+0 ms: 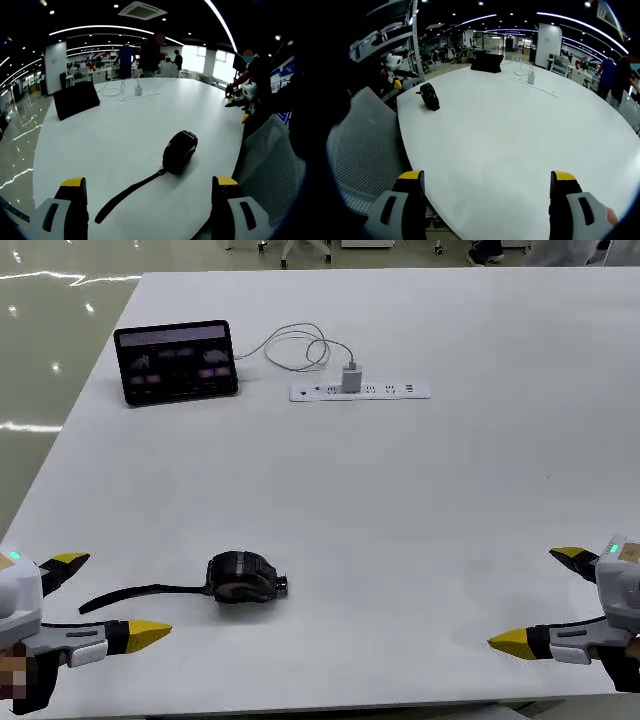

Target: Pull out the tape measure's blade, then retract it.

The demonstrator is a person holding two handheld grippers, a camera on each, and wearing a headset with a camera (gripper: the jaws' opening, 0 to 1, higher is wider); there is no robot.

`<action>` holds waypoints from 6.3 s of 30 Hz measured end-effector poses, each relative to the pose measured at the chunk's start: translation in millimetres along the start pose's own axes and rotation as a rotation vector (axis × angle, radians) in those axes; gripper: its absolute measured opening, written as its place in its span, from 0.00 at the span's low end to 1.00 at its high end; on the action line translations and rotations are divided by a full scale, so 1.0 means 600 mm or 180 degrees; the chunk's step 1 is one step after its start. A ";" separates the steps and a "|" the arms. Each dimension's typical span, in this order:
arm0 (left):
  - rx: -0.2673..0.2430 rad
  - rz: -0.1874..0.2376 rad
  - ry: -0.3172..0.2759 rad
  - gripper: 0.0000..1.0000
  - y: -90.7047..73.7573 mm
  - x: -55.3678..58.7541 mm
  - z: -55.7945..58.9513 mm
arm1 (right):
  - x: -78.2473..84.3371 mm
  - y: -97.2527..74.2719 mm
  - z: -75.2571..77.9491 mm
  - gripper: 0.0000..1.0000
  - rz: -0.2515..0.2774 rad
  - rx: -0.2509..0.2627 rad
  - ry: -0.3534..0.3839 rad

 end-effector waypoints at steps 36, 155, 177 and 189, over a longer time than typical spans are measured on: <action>0.0411 -0.0409 0.0302 1.00 0.042 0.012 0.050 | -0.020 0.033 -0.021 1.00 0.0036 -0.0163 -0.0190; 0.1207 -0.1354 0.2337 0.33 0.202 -0.048 0.130 | -0.253 0.336 -0.282 0.18 0.0061 -0.1352 -0.1663; 0.1233 -0.1324 0.2256 0.33 0.201 -0.047 0.133 | -0.245 0.352 -0.292 0.11 -0.0153 -0.1311 -0.1994; 0.1225 -0.1354 0.2202 0.33 0.202 -0.047 0.130 | -0.246 0.350 -0.288 0.09 -0.0115 -0.1354 -0.1855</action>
Point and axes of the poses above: the centre of the closed fingertips' face, and the gripper's own axes: y roughly forward along the fingers, z roughly to its right, x roughly out of its underside, the point moved 2 cm from there along -y, roughly backward along the fingers, and after that the axes turned 8 degrees about -z, right-handed, at the moved point
